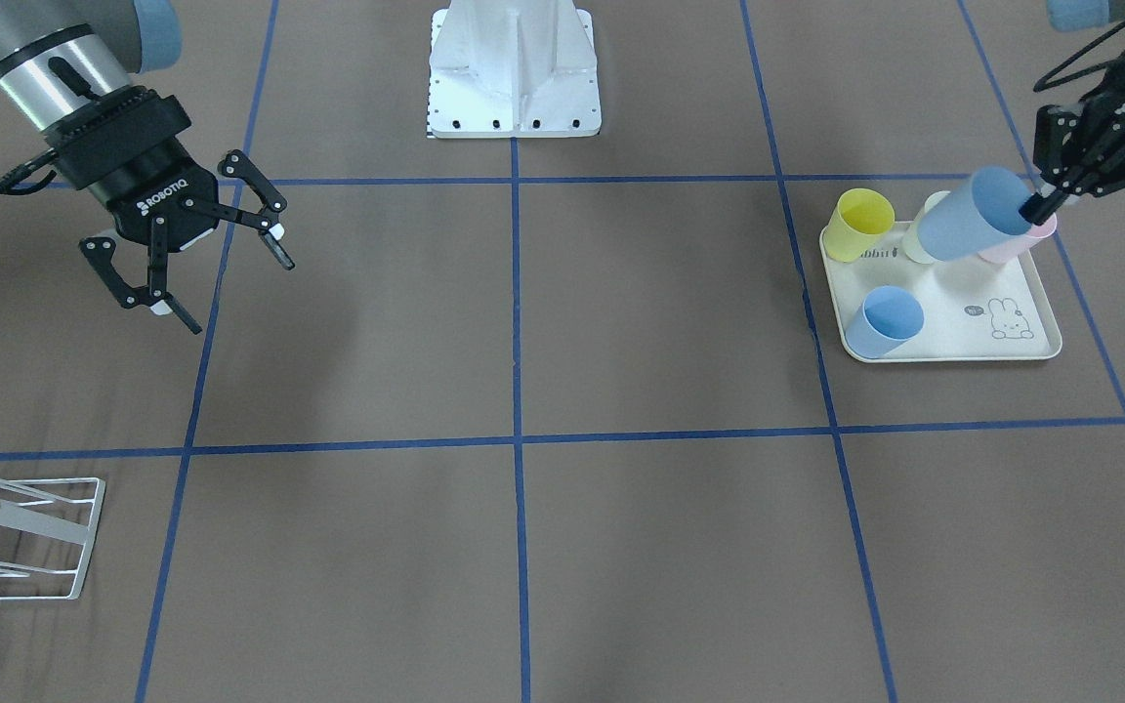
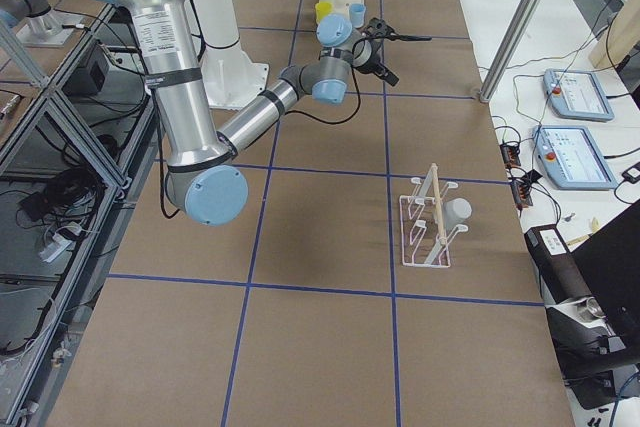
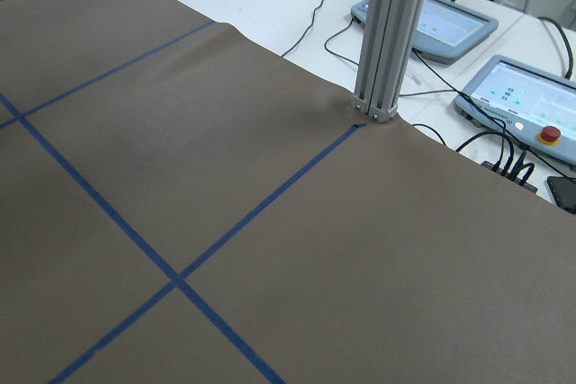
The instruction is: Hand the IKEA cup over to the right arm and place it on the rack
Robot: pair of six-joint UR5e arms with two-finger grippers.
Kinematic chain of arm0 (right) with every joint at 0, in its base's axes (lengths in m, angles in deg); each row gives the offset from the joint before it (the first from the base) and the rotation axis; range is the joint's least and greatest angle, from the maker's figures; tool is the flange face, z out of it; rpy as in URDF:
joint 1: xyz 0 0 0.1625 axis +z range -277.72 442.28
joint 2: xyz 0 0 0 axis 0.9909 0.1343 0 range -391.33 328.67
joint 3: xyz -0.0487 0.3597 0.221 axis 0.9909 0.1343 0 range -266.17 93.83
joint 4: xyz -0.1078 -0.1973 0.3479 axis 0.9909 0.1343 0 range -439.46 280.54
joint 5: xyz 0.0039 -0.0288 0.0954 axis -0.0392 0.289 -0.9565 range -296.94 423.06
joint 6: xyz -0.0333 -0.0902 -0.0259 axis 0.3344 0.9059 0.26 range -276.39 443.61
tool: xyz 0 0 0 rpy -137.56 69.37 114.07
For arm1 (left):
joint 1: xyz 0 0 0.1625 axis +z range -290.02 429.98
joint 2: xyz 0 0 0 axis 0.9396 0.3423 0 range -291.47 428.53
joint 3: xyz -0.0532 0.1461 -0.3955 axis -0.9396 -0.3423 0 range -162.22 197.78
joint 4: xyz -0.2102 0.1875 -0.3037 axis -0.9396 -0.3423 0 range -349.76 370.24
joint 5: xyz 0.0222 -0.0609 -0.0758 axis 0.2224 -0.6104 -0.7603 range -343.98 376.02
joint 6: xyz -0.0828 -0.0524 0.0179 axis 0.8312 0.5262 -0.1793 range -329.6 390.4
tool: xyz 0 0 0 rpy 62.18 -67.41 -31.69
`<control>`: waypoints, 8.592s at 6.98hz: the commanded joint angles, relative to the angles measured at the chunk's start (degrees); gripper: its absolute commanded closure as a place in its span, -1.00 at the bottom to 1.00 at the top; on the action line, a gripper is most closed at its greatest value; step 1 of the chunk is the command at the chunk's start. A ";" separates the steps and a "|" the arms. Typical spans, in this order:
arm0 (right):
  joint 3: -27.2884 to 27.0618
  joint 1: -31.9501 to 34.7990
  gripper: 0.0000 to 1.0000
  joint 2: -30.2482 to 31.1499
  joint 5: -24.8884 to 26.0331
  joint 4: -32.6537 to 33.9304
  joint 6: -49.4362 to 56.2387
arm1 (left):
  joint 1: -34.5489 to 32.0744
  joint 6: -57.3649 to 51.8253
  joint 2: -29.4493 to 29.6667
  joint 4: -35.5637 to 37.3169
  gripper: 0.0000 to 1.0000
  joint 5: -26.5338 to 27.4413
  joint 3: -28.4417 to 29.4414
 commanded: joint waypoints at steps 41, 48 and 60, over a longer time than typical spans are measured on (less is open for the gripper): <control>-0.56 -2.87 1.00 -1.96 17.73 5.61 34.78 | 25.01 39.19 16.34 -4.00 -1.00 17.52 0.55; -1.09 10.65 1.00 14.03 24.64 7.19 88.09 | 25.10 39.19 16.52 -4.17 -1.00 17.70 0.46; 11.55 10.07 1.00 12.39 36.22 7.28 115.73 | 25.36 39.19 17.05 -4.26 -1.00 17.78 0.64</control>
